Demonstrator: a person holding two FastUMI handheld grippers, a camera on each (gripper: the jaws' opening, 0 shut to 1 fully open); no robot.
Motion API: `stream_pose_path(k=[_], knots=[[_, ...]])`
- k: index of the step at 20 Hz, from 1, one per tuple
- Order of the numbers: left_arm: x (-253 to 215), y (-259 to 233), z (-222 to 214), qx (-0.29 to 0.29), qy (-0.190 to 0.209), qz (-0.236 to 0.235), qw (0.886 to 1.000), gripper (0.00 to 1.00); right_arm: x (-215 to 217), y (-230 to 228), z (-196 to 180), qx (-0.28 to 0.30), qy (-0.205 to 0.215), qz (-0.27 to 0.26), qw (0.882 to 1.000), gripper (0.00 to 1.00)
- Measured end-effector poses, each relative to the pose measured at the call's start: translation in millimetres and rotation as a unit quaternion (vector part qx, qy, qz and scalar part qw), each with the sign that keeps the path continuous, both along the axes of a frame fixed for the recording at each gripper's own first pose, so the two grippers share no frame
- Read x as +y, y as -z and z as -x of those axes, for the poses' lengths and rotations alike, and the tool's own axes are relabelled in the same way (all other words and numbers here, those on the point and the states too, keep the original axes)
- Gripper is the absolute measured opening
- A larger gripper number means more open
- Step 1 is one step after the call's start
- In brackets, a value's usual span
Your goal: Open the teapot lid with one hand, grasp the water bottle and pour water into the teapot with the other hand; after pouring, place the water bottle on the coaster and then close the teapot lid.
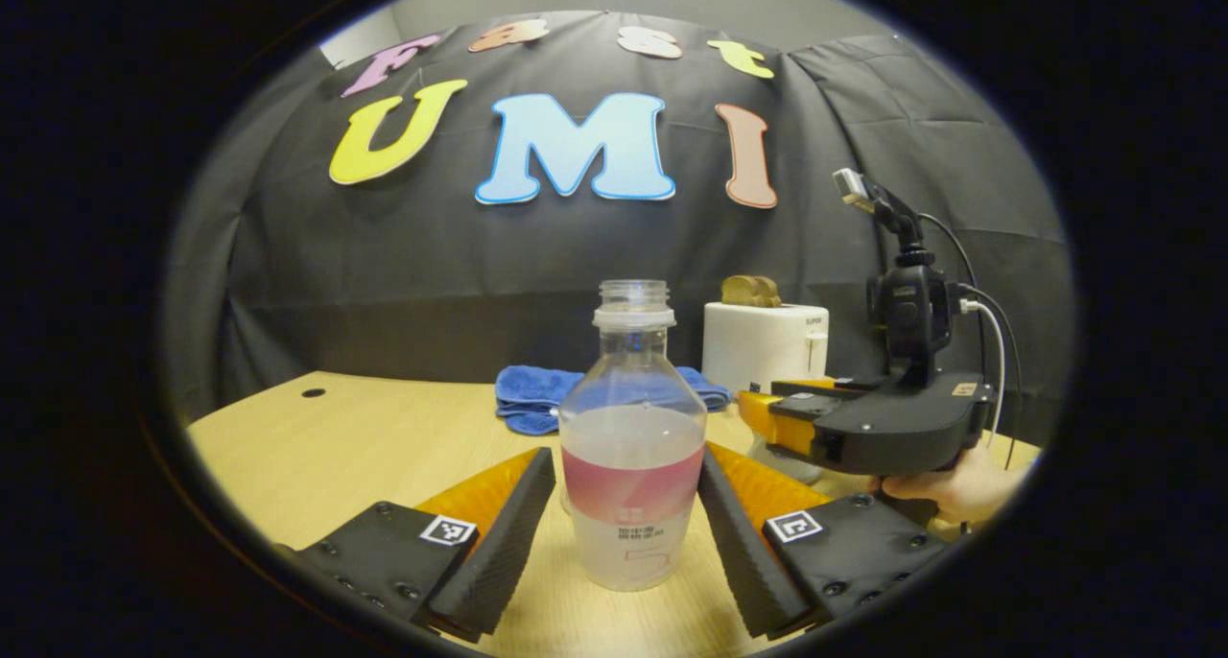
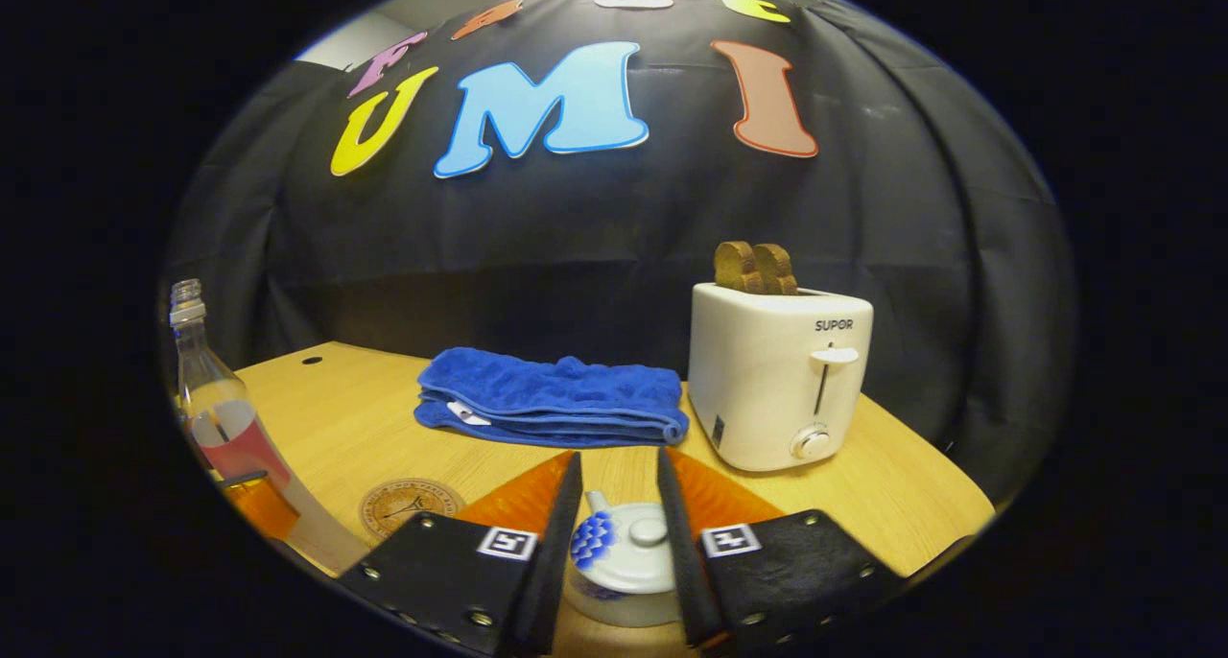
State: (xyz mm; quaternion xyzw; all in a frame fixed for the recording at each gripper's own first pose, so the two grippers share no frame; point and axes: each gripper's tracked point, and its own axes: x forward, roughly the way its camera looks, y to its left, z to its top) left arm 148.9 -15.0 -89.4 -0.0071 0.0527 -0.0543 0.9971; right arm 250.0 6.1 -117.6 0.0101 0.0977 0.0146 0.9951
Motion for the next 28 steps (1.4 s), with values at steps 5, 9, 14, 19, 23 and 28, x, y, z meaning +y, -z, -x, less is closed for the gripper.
stream_pose_path(k=[5, 9, 14, 19, 23, 28], knots=[[0, -2, 2, -0.004, -0.001, 0.001, 1.0, 0.99, -11, -9, 3, -0.01, 0.021, -0.011, 1.0, 0.4], [0, -4, 3, -0.009, 0.0, 0.0, 1.0, 1.0, -7, -3, -4, -0.006, 0.013, -0.017, 1.0, 0.16], [-4, -3, 3, -0.003, 0.005, -0.002, 1.0, 0.99, -7, -9, -3, -0.02, 0.009, -0.025, 0.999, 0.07], [-2, -2, 2, -0.004, 0.003, -0.003, 1.0, 1.0, -10, -37, 3, -0.049, 0.006, -0.043, 0.998, 0.08], [-3, 8, -1, 0.009, 0.006, -0.007, 1.0, 0.99, -24, -64, 14, -0.066, 0.013, -0.055, 0.996, 0.07], [-7, 13, -5, 0.022, 0.01, -0.024, 0.999, 0.99, -53, -77, 41, -0.049, 0.017, -0.063, 0.997, 0.08]])
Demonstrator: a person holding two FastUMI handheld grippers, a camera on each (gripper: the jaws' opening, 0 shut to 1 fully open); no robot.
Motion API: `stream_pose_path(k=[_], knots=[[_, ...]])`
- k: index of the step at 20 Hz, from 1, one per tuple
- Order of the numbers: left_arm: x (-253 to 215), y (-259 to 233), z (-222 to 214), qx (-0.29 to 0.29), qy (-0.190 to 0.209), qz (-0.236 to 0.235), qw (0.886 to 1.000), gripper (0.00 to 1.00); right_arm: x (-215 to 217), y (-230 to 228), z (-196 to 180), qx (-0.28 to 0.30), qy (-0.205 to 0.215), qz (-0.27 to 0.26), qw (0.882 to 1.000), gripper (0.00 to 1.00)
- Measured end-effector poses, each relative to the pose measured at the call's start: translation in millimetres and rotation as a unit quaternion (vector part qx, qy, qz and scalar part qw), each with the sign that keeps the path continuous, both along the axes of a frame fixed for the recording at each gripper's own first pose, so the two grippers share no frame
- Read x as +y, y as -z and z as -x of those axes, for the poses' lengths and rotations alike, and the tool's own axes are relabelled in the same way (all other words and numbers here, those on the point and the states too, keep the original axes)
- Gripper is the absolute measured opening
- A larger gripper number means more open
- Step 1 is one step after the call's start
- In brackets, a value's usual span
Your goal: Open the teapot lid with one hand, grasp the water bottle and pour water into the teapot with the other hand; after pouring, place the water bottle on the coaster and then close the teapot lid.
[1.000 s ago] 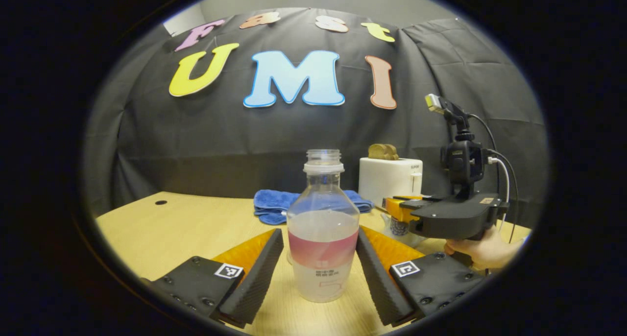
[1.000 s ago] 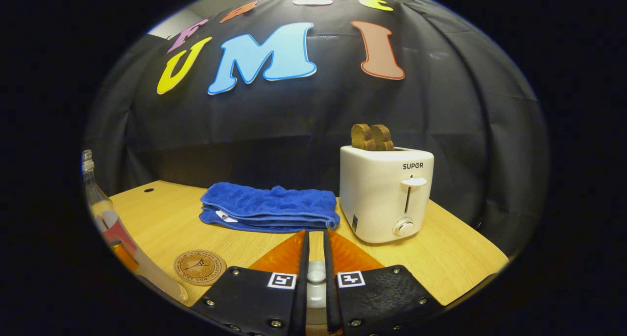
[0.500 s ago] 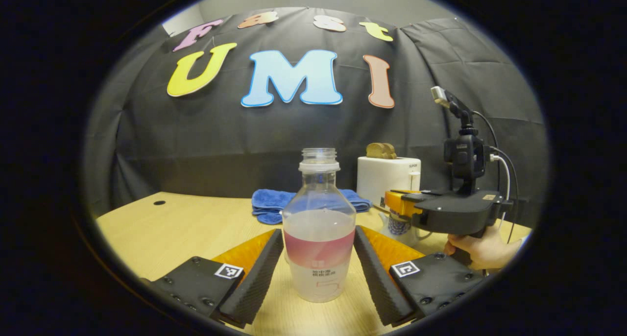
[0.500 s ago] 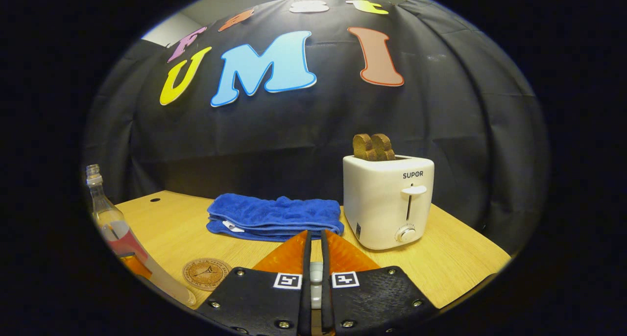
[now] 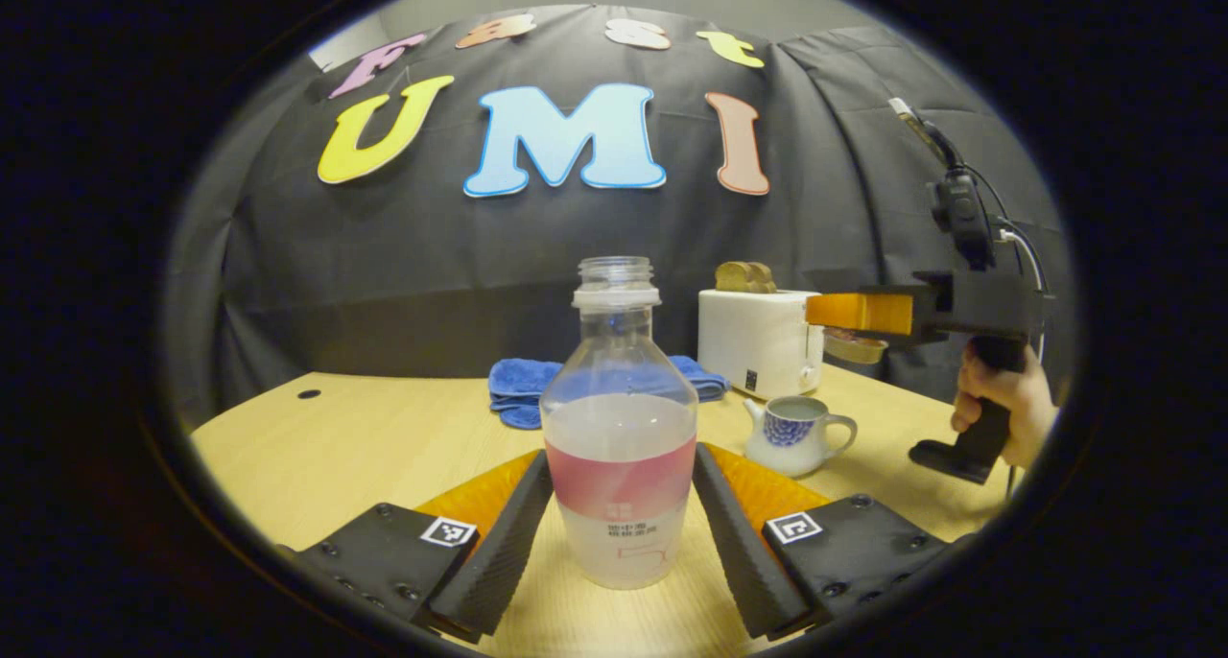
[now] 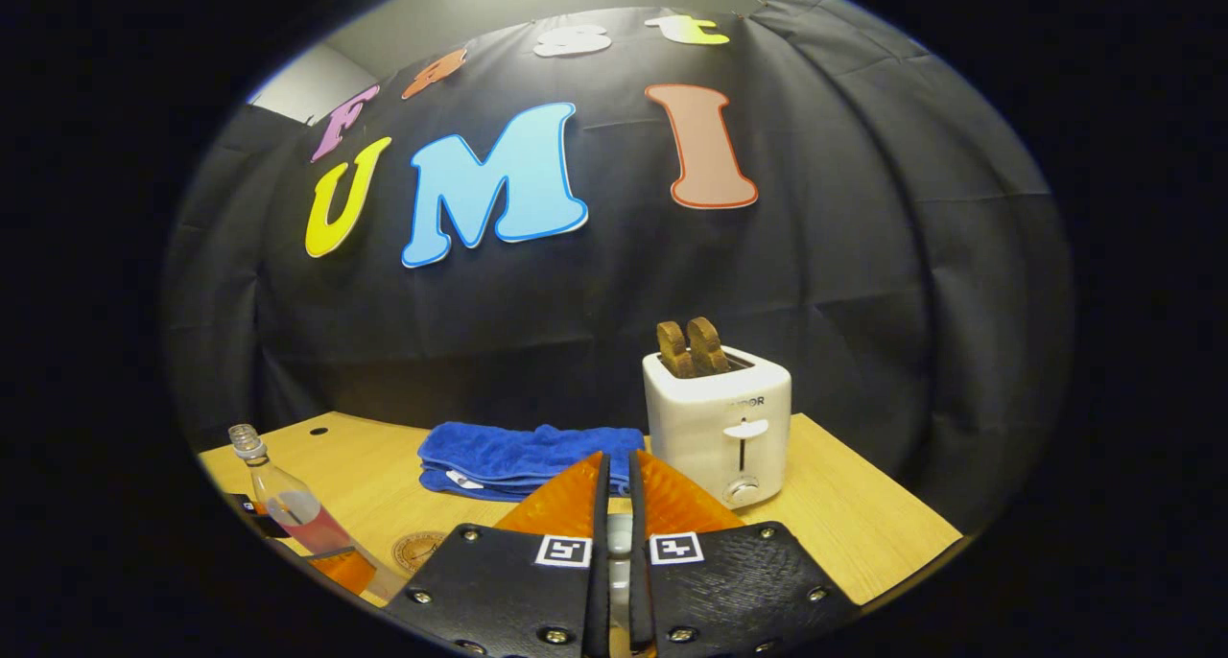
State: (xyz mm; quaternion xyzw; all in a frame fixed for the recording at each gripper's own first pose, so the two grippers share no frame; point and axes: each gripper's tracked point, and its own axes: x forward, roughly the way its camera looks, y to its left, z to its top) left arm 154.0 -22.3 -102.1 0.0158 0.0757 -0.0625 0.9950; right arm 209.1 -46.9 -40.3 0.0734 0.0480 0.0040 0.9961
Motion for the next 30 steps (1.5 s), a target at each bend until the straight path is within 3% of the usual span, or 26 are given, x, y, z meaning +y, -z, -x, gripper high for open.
stream_pose_path(k=[4, 6, 10, 13, 15, 17, 22, 27, 30], knots=[[-1, 4, -3, 0.009, 0.003, -0.011, 1.0, 0.99, -29, 0, 22, 0.001, 0.014, 0.01, 1.0, 0.08], [-2, 3, -5, 0.014, 0.005, -0.026, 1.0, 0.91, -42, 3, 31, 0.001, 0.021, 0.013, 1.0, 0.08], [-16, 1, -10, 0.023, 0.037, -0.063, 0.997, 0.89, -64, 13, 39, 0.0, 0.029, 0.001, 1.0, 0.07], [-23, 1, -21, 0.04, 0.042, -0.123, 0.991, 0.87, -75, 26, 40, 0.003, 0.033, 0.004, 0.999, 0.08], [-31, -2, -31, 0.039, 0.063, -0.187, 0.98, 0.84, -81, 34, 39, 0.008, 0.034, 0.003, 0.999, 0.08], [-35, -7, -44, 0.037, 0.076, -0.274, 0.958, 0.84, -83, 37, 40, 0.012, 0.03, -0.004, 0.999, 0.07], [-34, -6, -76, 0.05, 0.103, -0.455, 0.883, 0.84, -96, 41, 42, 0.015, 0.04, -0.007, 0.999, 0.08], [-36, -8, -89, 0.06, 0.126, -0.556, 0.82, 0.83, -105, 42, 41, 0.017, 0.049, -0.011, 0.999, 0.08], [-43, -9, -90, 0.061, 0.141, -0.592, 0.791, 0.84, -103, 44, 41, 0.018, 0.047, -0.007, 0.999, 0.08]])
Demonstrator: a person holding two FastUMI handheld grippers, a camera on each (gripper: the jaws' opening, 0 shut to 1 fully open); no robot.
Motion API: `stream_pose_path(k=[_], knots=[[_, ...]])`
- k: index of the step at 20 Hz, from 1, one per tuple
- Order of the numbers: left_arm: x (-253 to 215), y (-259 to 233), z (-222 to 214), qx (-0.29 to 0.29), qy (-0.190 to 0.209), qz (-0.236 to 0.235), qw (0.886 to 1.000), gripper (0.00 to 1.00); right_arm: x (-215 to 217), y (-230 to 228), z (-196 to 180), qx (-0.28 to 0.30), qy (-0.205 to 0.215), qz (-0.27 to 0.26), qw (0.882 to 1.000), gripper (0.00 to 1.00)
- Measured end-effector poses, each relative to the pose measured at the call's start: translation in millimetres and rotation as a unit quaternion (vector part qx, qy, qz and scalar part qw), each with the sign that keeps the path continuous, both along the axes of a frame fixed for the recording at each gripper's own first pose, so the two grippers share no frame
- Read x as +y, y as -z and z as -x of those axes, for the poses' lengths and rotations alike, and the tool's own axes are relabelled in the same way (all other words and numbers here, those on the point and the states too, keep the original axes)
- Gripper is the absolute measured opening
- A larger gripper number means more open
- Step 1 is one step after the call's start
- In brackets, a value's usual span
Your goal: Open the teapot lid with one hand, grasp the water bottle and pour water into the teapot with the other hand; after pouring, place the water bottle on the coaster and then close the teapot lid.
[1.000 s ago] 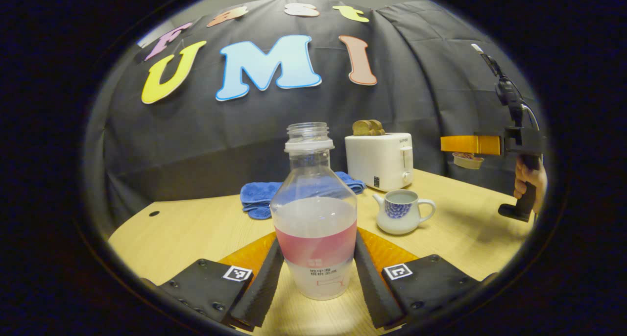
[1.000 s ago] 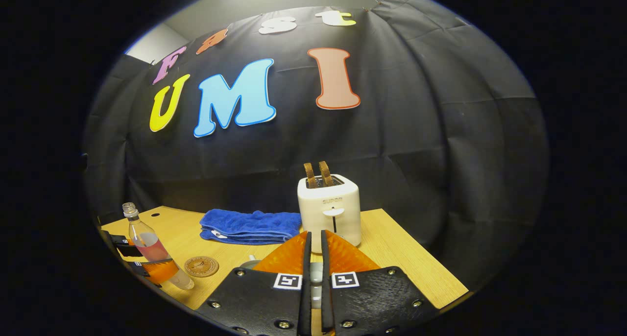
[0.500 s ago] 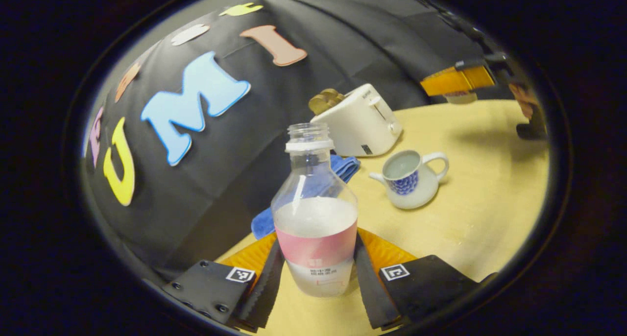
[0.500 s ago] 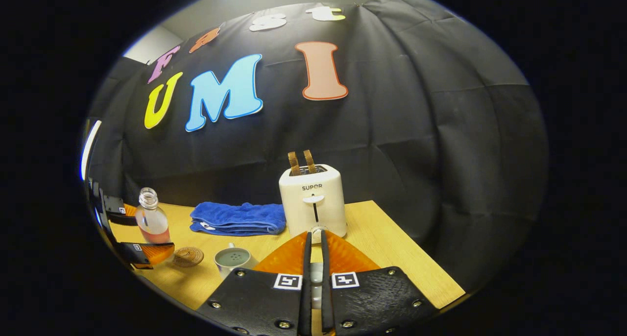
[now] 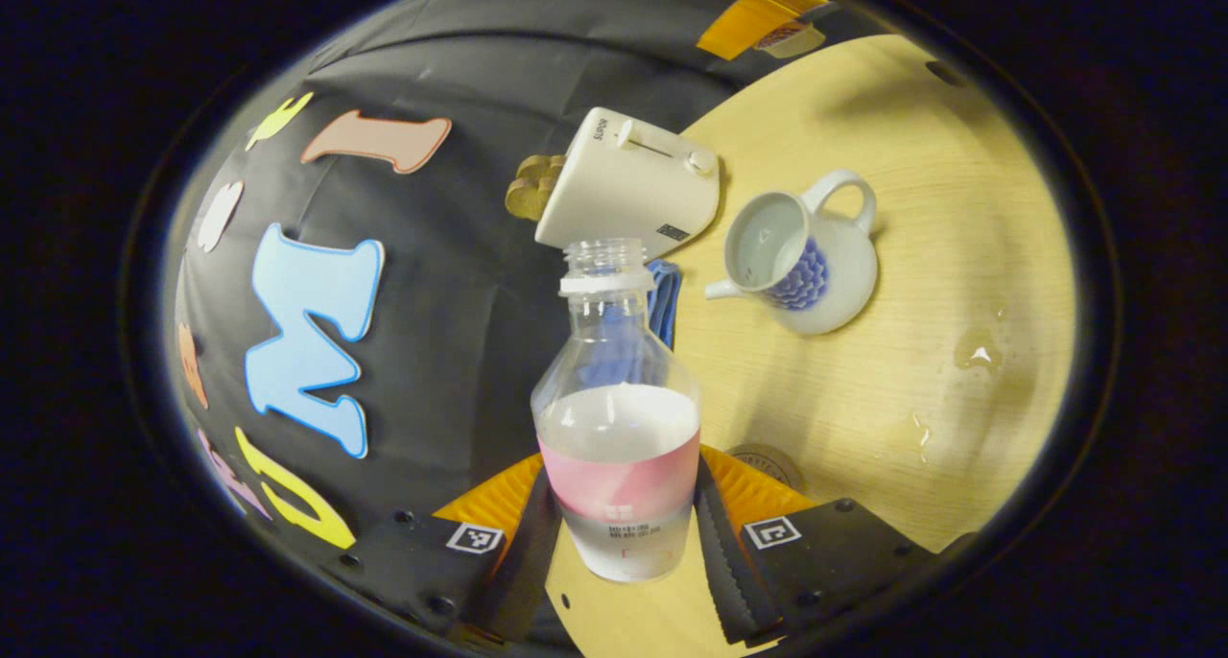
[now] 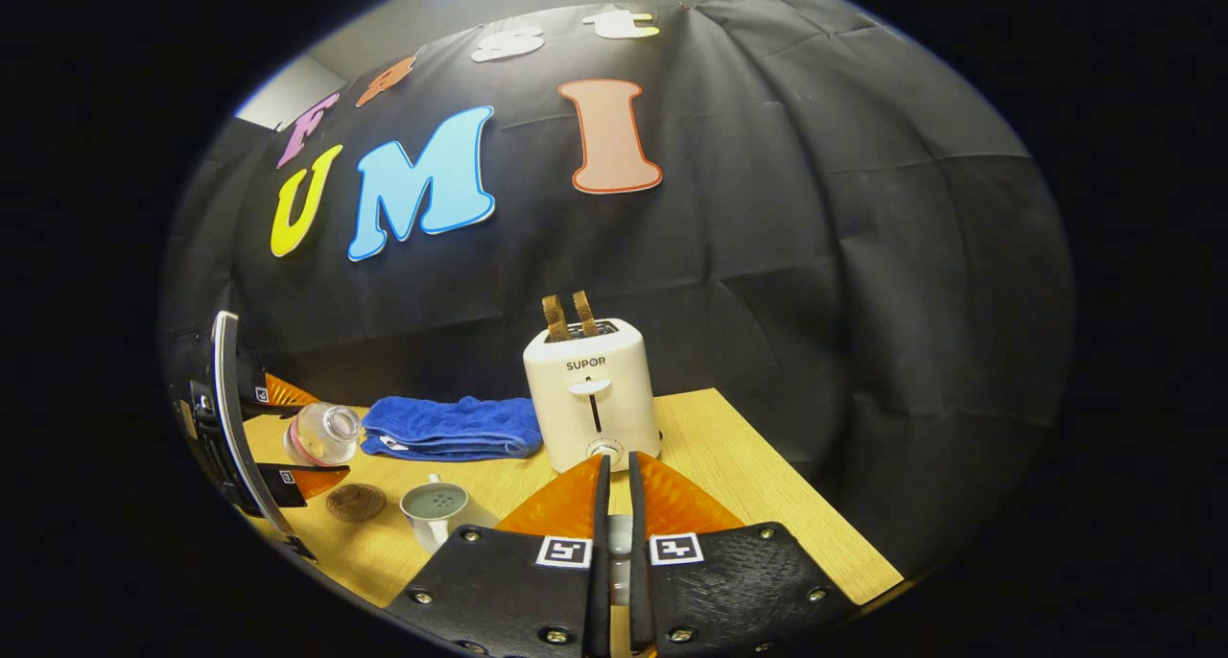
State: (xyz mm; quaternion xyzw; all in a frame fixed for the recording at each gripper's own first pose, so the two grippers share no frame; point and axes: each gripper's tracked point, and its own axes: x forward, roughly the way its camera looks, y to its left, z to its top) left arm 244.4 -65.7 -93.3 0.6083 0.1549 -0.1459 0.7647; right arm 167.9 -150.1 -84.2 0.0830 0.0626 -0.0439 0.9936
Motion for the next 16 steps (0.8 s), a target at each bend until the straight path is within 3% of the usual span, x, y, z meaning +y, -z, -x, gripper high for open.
stream_pose_path(k=[6, 16], knots=[[-16, -3, -1, 0.019, 0.036, -0.087, 0.995, 0.84, 1, 1, 0, 0.003, -0.004, 0.0, 1.0, 0.08], [-26, -7, -2, 0.031, 0.07, -0.219, 0.973, 0.84, 1, -3, 2, -0.001, -0.005, -0.004, 1.0, 0.08]])
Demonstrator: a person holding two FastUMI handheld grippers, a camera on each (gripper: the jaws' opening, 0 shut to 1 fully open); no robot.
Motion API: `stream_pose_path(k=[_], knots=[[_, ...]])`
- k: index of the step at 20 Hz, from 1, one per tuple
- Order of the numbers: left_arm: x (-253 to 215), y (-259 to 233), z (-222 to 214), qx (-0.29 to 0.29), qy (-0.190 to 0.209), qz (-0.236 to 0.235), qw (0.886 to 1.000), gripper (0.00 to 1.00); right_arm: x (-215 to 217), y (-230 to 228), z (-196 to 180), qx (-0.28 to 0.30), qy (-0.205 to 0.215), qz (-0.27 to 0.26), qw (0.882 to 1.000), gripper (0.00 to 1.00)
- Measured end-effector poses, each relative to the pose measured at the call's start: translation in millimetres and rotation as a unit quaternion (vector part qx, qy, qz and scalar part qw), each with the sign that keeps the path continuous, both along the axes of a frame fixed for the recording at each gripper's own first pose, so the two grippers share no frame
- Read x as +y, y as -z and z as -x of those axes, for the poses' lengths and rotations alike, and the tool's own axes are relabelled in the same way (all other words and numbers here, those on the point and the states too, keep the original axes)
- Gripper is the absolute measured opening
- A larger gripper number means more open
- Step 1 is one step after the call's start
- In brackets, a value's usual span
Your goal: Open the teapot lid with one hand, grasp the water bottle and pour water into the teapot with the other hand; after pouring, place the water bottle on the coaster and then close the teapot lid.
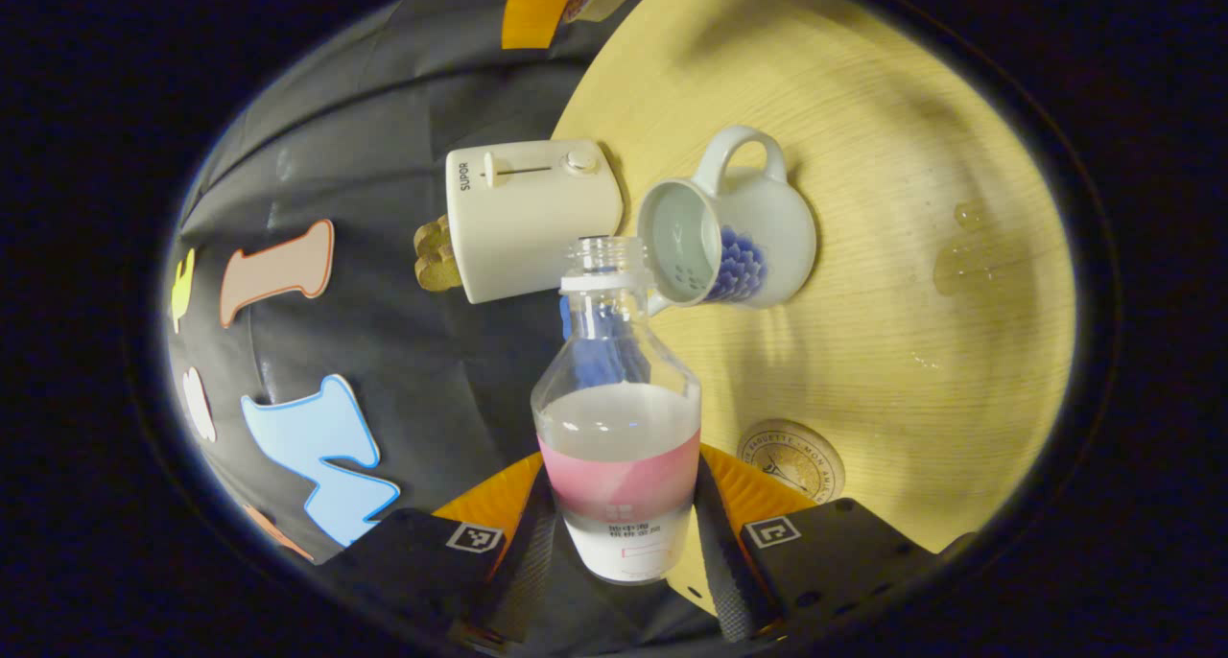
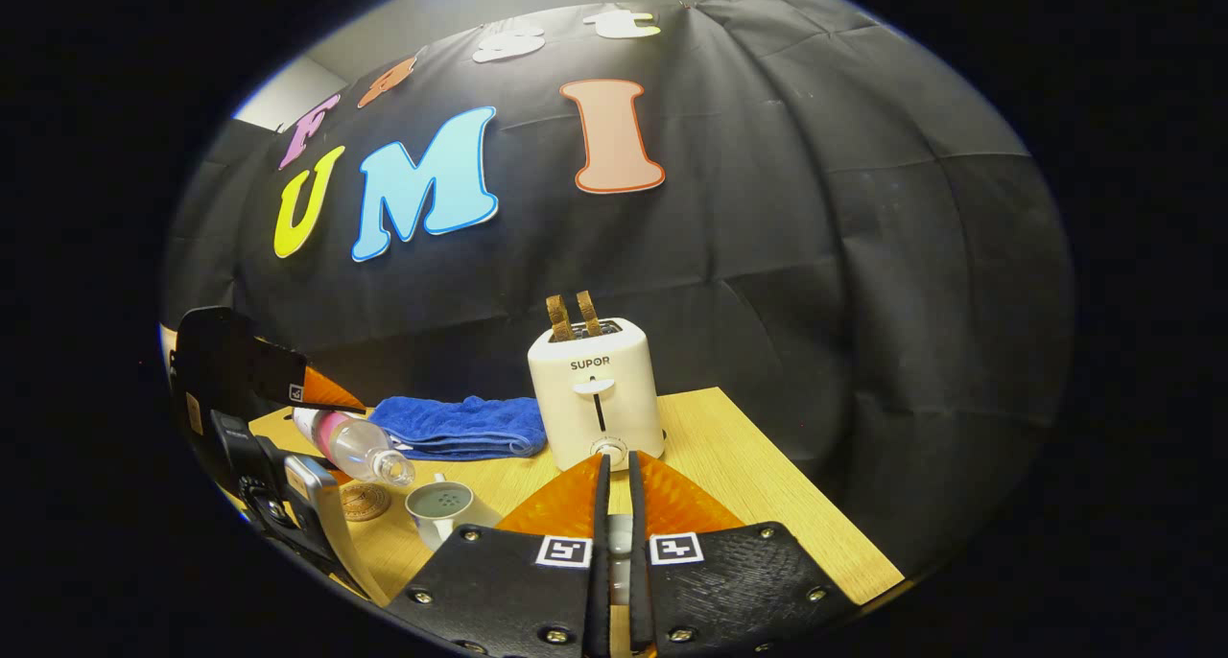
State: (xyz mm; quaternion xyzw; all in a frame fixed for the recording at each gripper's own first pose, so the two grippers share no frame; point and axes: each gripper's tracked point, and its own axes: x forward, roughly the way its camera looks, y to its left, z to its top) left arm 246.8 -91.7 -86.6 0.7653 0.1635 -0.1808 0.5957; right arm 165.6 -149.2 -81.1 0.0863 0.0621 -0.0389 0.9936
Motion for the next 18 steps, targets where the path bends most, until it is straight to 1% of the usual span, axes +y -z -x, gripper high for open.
stream_pose_path(k=[6, 12, 18], knots=[[4, 2, -9, 0.006, 0.005, -0.052, 0.999, 0.84, 1, -2, 0, -0.001, -0.001, -0.002, 1.0, 0.07], [-3, -4, -16, -0.003, 0.02, -0.087, 0.996, 0.84, 4, 0, 0, 0.001, -0.007, 0.003, 1.0, 0.08], [-3, -19, -20, -0.012, 0.028, -0.135, 0.99, 0.84, 4, -1, 1, -0.001, -0.007, 0.003, 1.0, 0.08]])
